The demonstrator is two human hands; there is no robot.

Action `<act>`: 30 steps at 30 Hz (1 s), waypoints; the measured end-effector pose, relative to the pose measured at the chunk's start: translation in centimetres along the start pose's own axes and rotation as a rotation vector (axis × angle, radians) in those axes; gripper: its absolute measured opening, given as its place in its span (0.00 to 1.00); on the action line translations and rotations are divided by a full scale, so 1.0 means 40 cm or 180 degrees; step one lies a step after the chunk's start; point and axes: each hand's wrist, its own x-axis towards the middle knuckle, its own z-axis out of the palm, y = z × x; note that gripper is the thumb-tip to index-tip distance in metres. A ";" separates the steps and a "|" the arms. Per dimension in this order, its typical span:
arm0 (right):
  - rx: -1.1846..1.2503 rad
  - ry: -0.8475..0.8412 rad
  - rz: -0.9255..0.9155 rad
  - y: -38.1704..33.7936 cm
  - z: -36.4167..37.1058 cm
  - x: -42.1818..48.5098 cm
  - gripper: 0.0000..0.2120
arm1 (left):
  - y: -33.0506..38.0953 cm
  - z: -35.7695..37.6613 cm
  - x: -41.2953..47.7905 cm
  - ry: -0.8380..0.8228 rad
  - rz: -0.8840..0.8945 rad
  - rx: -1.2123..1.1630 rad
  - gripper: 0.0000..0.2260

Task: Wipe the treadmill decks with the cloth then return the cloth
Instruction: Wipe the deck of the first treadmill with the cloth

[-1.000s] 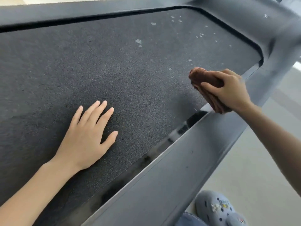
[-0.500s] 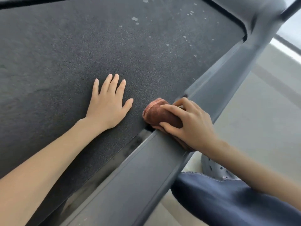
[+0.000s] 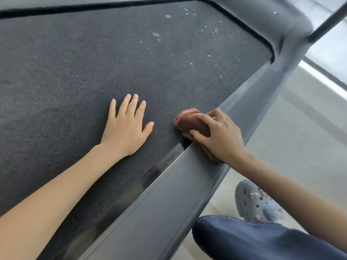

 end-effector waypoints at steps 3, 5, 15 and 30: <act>0.0107 -0.0008 -0.0557 -0.050 0.012 -0.020 0.22 | 0.002 -0.001 -0.001 0.0052 0.0036 -0.0074 0.29; 0.0145 -0.0020 -0.0564 -0.039 0.019 0.017 0.21 | 0.003 -0.004 0.001 0.0092 0.0032 -0.0139 0.28; -0.0241 0.0219 -0.0373 0.199 0.085 0.328 0.22 | 0.064 -0.003 0.121 -0.0111 0.0198 -0.0137 0.29; -0.0145 0.0402 0.0506 0.488 0.093 0.632 0.22 | 0.193 0.046 0.326 -0.0018 -0.0006 -0.0269 0.32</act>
